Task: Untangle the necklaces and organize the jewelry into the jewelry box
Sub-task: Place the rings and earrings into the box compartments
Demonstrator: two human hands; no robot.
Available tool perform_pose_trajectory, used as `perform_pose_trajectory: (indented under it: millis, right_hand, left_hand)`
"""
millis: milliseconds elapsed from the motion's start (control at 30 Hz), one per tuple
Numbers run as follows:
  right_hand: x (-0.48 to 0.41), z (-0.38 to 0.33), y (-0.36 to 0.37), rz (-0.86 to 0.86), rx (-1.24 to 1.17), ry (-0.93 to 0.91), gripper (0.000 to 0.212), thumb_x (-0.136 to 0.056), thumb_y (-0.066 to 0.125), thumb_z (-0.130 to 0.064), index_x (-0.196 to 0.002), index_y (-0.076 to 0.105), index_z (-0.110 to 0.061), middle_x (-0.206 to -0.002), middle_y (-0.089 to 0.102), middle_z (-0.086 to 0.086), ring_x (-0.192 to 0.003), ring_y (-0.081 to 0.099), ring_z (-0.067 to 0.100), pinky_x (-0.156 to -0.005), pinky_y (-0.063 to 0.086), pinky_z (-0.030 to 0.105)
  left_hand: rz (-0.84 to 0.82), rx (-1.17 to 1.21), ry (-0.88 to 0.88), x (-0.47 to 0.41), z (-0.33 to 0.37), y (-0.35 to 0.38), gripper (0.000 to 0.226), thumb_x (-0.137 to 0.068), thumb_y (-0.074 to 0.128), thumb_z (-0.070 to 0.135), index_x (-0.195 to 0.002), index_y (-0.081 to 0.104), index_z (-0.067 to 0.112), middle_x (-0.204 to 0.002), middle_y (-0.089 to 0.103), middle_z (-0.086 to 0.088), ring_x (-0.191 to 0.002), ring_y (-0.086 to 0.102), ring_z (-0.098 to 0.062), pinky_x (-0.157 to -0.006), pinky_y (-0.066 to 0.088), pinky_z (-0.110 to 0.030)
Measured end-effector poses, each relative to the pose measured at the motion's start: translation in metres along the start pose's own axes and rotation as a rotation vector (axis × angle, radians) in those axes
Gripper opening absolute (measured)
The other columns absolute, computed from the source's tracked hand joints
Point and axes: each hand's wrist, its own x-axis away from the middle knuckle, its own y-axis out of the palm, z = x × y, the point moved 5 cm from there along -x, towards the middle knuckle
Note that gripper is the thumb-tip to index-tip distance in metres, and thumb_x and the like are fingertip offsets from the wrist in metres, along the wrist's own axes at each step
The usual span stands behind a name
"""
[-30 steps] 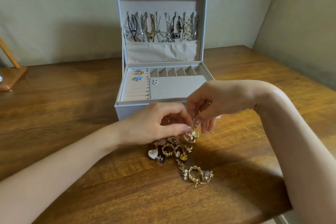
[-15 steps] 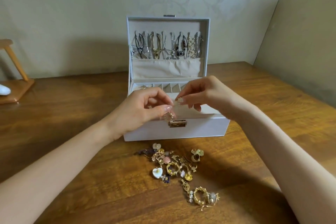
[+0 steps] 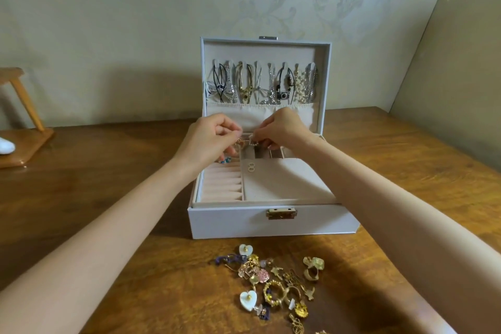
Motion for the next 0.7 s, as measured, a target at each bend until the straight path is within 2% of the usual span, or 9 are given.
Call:
perform_pose_trajectory:
  millis: [100, 200, 267, 333, 400, 467, 633, 700]
  right_hand:
    - [-0.0020, -0.0017, 0.0027, 0.017, 0.052, -0.060, 0.011, -0.075, 0.078, -0.006, -0.082, 0.072, -0.001, -0.061, 0.064, 0.005, -0.050, 0.059, 0.009, -0.048, 0.052, 0.015]
    - [-0.0014, -0.0002, 0.0056, 0.034, 0.105, -0.116, 0.007, -0.076, 0.077, -0.008, -0.079, 0.071, -0.004, -0.062, 0.065, 0.005, -0.051, 0.060, 0.008, -0.058, 0.056, 0.024]
    - [-0.0019, 0.0004, 0.0040, 0.047, 0.120, -0.127, 0.004, -0.079, 0.073, -0.007, -0.080, 0.072, -0.004, -0.068, 0.068, 0.009, -0.054, 0.061, 0.010, -0.061, 0.057, 0.025]
    - [-0.0018, -0.0003, 0.0014, 0.037, 0.160, -0.145, 0.007, -0.077, 0.075, -0.006, -0.084, 0.074, -0.005, -0.076, 0.069, 0.010, -0.061, 0.060, 0.010, -0.066, 0.055, 0.020]
    - [0.0008, -0.0014, 0.0005, 0.015, 0.219, -0.164, 0.013, -0.075, 0.077, -0.005, -0.087, 0.076, -0.009, -0.074, 0.065, 0.005, -0.059, 0.053, 0.005, -0.057, 0.046, 0.007]
    - [0.0029, -0.0017, 0.0007, 0.008, 0.242, -0.173, 0.014, -0.074, 0.077, -0.004, -0.087, 0.076, -0.009, -0.074, 0.064, 0.003, -0.059, 0.050, 0.002, -0.047, 0.037, 0.001]
    - [0.0037, -0.0033, -0.0006, 0.033, 0.263, -0.211, 0.013, -0.074, 0.077, -0.006, -0.086, 0.077, -0.013, -0.074, 0.065, 0.001, -0.061, 0.051, 0.000, -0.049, 0.037, 0.001]
    - [0.0046, -0.0034, 0.0028, 0.008, 0.276, -0.225, 0.013, -0.075, 0.077, -0.007, -0.086, 0.076, -0.013, -0.076, 0.068, 0.003, -0.062, 0.054, 0.004, -0.058, 0.043, 0.010]
  left_hand:
    - [0.010, 0.019, 0.002, -0.0026, -0.0020, -0.0023, 0.006, -0.090, 0.061, 0.013, -0.093, 0.064, 0.010, -0.068, 0.065, 0.001, -0.052, 0.058, -0.003, -0.048, 0.046, -0.020]
    - [0.008, 0.016, 0.006, -0.0031, -0.0024, -0.0024, 0.007, -0.090, 0.060, 0.014, -0.093, 0.064, 0.009, -0.067, 0.064, 0.001, -0.044, 0.055, 0.001, -0.044, 0.043, -0.015]
    - [0.010, 0.017, 0.007, -0.0034, -0.0030, -0.0029, 0.008, -0.090, 0.060, 0.014, -0.095, 0.064, 0.008, -0.068, 0.065, 0.001, -0.047, 0.057, 0.000, -0.044, 0.044, -0.015]
    - [0.010, 0.023, 0.009, -0.0038, -0.0040, -0.0034, 0.009, -0.090, 0.061, 0.014, -0.096, 0.064, 0.008, -0.070, 0.065, 0.001, -0.052, 0.059, -0.001, -0.046, 0.045, -0.016]
    - [0.004, 0.029, 0.016, -0.0039, -0.0045, -0.0029, 0.010, -0.089, 0.061, 0.013, -0.096, 0.064, 0.007, -0.071, 0.065, 0.002, -0.055, 0.061, -0.003, -0.046, 0.045, -0.016]
    - [-0.004, 0.028, 0.031, -0.0035, -0.0041, -0.0018, 0.009, -0.089, 0.061, 0.012, -0.096, 0.064, 0.007, -0.071, 0.065, 0.002, -0.055, 0.060, -0.001, -0.046, 0.045, -0.015]
    - [0.018, 0.052, 0.034, -0.0048, -0.0063, -0.0025, 0.010, -0.090, 0.061, 0.013, -0.097, 0.065, 0.008, -0.070, 0.064, 0.003, -0.052, 0.056, 0.001, -0.046, 0.043, -0.015]
    - [0.022, 0.022, 0.049, -0.0048, -0.0069, -0.0018, 0.010, -0.090, 0.060, 0.014, -0.097, 0.065, 0.007, -0.071, 0.063, 0.003, -0.051, 0.055, 0.001, -0.046, 0.043, -0.015]
